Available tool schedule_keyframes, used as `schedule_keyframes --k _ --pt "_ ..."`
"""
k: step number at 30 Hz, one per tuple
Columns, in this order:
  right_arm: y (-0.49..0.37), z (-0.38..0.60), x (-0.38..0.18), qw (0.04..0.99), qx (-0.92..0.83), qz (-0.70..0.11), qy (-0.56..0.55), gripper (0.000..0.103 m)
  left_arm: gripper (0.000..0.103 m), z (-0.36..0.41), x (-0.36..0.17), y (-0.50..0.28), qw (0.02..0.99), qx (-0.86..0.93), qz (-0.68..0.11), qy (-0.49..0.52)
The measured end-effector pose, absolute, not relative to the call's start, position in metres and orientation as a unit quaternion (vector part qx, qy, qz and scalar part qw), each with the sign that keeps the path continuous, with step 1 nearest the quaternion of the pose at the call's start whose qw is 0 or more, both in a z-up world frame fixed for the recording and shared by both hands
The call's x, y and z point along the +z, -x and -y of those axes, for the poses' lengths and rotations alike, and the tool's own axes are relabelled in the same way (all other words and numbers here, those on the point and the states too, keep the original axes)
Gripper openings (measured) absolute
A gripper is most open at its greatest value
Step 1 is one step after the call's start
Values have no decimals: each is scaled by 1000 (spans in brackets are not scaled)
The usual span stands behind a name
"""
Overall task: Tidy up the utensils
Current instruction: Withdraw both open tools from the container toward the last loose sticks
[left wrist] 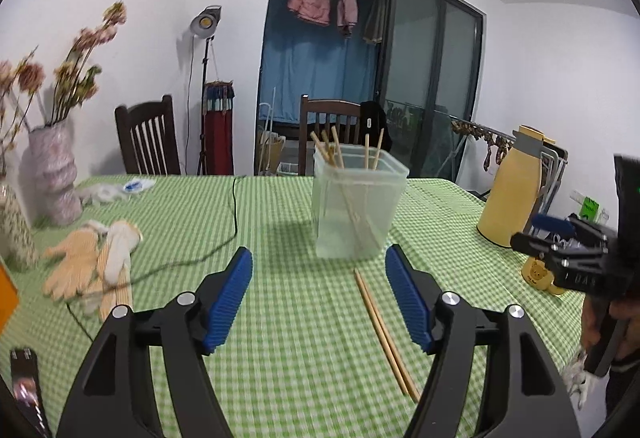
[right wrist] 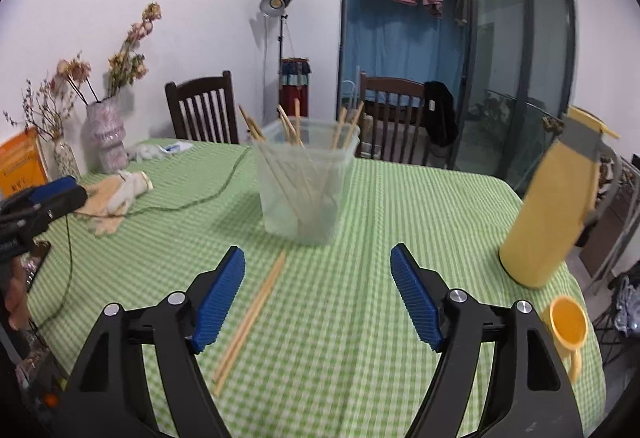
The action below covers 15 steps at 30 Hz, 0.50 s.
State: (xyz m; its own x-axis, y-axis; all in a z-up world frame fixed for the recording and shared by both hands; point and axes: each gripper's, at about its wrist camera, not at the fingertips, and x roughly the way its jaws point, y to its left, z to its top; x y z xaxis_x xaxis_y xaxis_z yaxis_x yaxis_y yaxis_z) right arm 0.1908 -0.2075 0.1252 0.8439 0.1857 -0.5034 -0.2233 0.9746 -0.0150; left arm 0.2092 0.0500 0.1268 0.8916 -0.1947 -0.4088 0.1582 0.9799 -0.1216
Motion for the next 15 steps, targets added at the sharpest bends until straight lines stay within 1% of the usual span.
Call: schedule_keyframes --k 3,6,8,11,13,15 --pt "-178 204 106 959 99 -265 32 74 66 -49 109 -199 970 -84 -221 53" --pt "-165 194 84 957 94 -270 54 74 66 -48 88 -187 969 -81 -226 56" --pt "-157 190 71 956 88 -275 59 74 69 -44 74 -178 969 -84 -225 48" --pt "-147 192 53 954 83 -287 37 74 70 -39 52 -157 976 -68 -206 23" --pt "-139 190 47 954 80 -286 35 74 70 -37 38 -145 976 -67 -207 13" --pt "-129 188 40 956 76 -281 31 74 72 -36 26 -134 974 -67 -215 13"
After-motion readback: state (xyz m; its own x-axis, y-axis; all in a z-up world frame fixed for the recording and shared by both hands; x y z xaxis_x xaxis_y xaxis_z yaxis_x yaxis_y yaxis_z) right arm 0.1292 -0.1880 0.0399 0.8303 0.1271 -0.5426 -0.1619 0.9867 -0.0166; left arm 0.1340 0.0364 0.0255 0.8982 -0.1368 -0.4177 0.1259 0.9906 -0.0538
